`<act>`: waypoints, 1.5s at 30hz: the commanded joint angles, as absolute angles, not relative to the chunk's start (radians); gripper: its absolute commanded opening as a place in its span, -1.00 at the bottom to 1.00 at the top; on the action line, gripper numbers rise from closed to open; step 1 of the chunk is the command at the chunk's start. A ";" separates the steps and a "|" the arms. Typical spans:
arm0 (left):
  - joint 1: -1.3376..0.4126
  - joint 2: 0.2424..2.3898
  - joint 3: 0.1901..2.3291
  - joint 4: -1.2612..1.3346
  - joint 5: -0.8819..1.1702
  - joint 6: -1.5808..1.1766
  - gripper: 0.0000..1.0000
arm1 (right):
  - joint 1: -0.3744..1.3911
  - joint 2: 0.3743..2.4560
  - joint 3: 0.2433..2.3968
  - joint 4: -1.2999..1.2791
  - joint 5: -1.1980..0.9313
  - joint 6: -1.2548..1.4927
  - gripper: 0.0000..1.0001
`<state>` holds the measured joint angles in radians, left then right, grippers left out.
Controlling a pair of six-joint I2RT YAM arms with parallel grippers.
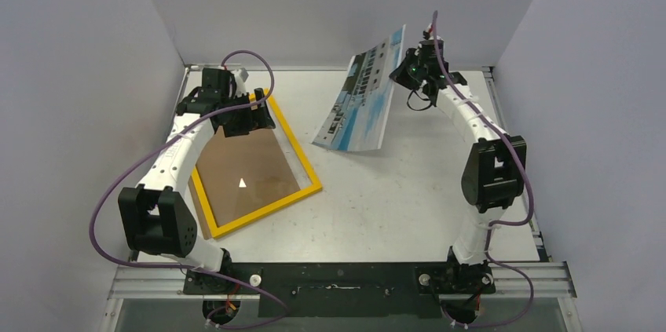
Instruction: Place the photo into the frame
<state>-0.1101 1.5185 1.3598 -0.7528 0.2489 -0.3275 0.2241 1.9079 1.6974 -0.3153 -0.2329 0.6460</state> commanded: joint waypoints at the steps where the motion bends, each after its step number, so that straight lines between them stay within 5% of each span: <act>1: -0.113 1.511 1.368 -0.744 0.269 -0.315 0.67 | 0.146 1.828 1.595 -0.310 -0.076 0.644 -1.00; 12: -0.122 1.514 1.342 -0.722 0.272 -0.333 0.66 | -0.078 1.826 1.377 -0.205 -0.037 0.637 -1.00; 37: -0.124 1.550 1.334 -0.714 0.249 -0.340 0.64 | -0.299 1.906 1.341 -0.227 0.010 0.496 -0.89; 40: -0.124 1.558 1.341 -0.716 0.242 -0.342 0.62 | -0.301 1.905 1.343 -0.236 0.034 0.460 -0.77; 45: -0.124 1.572 1.375 -0.739 0.214 -0.329 0.61 | -0.301 1.875 1.368 -0.285 0.077 0.398 -0.10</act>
